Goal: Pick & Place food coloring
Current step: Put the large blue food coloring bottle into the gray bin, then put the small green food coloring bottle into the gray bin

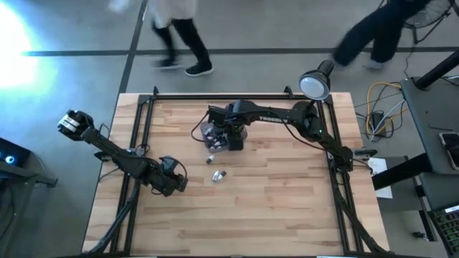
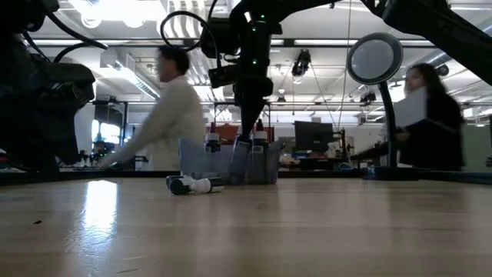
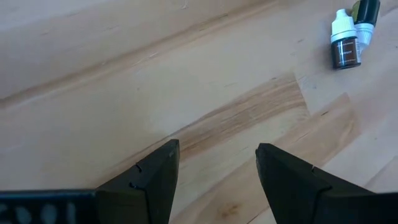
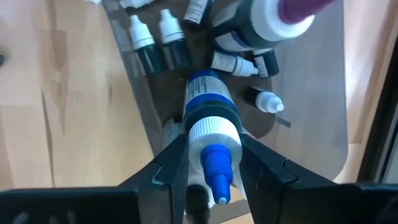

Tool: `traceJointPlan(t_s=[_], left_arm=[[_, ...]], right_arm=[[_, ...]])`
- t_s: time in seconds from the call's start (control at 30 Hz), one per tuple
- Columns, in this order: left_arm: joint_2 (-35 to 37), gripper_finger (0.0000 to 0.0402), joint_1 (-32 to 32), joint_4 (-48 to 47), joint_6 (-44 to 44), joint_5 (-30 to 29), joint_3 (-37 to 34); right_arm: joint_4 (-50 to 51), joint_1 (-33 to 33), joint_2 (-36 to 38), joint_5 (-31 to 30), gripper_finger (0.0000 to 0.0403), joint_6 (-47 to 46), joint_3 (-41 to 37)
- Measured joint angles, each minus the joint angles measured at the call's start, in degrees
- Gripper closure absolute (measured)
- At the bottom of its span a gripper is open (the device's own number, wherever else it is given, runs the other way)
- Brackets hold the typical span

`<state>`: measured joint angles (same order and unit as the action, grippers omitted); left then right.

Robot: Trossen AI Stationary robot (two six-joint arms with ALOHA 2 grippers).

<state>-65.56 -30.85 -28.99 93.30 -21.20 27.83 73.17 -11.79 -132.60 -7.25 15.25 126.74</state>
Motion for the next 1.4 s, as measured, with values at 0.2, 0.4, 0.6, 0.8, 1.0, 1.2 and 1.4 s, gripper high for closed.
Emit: traceJointPlan(t_s=[0.2, 0.4, 0.6, 0.8, 1.0, 1.2, 1.4], left_arm=[[0.0, 0.0209, 0.0, -0.2, 0.0, -0.4, 0.0], [0.0, 0.0209, 0.0, -0.2, 0.0, -0.6, 0.0], [0.0, 0.0209, 0.0, -0.3, -0.2, -1.0, 0.0], [0.0, 0.0209, 0.0, -0.3, -0.3, -1.4, 0.0], [0.0, 0.0209, 0.0, -0.3, -0.3, -1.4, 0.0], [0.0, 0.0209, 0.0, -0.5, -0.4, -1.4, 0.0], [0.0, 0.0209, 0.0, -0.6, -3.4, -1.9, 0.0]], right_arm=[[-0.3, -0.6, 0.0, 0.2, 0.0291, 0.2, -0.2], [0.2, -0.9, 0.0, 6.0, 0.0286, 0.4, -0.6], [0.2, -0.9, 0.0, 5.7, 0.024, 0.2, -0.7], [-0.6, -0.8, 0.0, 5.5, 0.0206, 0.2, -0.8], [-0.3, -0.9, 0.2, -3.5, 0.0195, -0.3, -0.7], [0.6, -0.6, 3.4, -5.2, 0.0186, -2.8, -0.8], [1.9, 1.7, 7.1, 2.0, 0.0188, -5.3, -0.8]])
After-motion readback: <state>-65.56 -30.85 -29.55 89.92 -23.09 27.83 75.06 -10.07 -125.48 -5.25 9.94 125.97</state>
